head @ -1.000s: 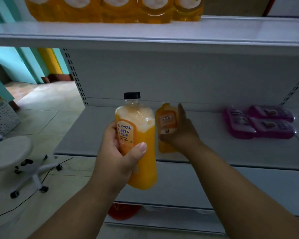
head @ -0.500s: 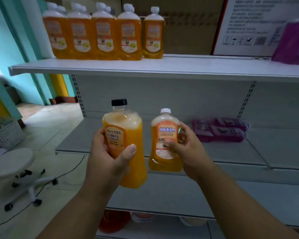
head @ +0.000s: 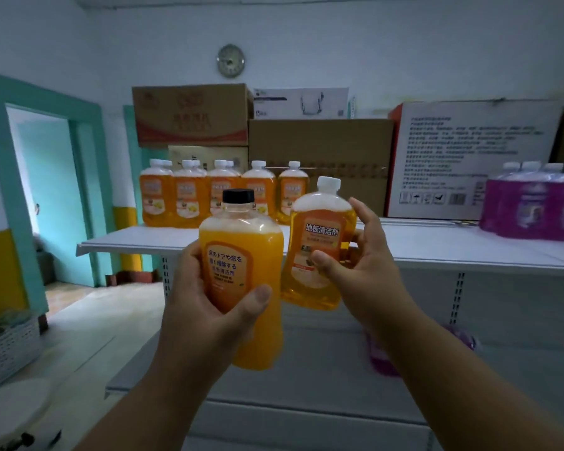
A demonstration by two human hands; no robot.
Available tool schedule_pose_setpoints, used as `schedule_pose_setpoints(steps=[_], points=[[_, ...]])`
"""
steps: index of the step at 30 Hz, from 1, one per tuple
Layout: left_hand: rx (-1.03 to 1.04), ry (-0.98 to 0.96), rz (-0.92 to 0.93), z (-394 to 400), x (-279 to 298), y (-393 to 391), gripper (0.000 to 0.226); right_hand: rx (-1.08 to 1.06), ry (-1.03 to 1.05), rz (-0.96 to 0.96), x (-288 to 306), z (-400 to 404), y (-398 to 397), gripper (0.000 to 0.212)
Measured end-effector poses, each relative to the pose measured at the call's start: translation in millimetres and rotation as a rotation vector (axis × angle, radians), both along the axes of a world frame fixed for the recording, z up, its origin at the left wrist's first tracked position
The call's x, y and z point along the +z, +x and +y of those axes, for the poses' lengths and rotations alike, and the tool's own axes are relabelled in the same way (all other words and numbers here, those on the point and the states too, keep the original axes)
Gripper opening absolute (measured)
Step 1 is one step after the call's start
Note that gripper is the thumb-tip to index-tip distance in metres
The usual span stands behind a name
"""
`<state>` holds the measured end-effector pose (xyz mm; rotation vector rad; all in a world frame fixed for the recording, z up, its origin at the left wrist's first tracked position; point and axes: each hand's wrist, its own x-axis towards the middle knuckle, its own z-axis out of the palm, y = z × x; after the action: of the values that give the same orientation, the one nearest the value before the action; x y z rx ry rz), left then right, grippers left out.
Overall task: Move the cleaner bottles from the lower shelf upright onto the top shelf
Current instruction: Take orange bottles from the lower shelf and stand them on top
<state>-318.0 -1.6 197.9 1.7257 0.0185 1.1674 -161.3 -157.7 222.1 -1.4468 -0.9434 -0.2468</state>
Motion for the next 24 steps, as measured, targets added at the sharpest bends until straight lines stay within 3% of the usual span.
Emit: schedule_pose_setpoints(steps=[4, 8, 16, 21, 24], points=[[-0.012, 0.044, -0.026, 35.2, 15.5, 29.7, 0.076, -0.069, 0.002, -0.091, 24.5, 32.1, 28.1, 0.083], [-0.072, 0.056, -0.043, 77.4, 37.1, 65.2, 0.068, -0.137, -0.023, -0.157, 43.0, 64.6, 65.8, 0.084], [-0.027, 0.107, 0.025, 151.5, 69.6, 142.8, 0.083, -0.297, -0.158, -0.034, 50.4, 109.3, 138.8, 0.084], [0.030, 0.045, 0.089, 162.8, 65.4, 180.4, 0.089, -0.330, -0.283, -0.068, 51.1, 119.7, 164.5, 0.084], [0.059, 0.031, 0.136, 165.2, 63.2, 193.8, 0.091, -0.394, -0.427, -0.174, 59.6, 125.9, 173.3, 0.095]])
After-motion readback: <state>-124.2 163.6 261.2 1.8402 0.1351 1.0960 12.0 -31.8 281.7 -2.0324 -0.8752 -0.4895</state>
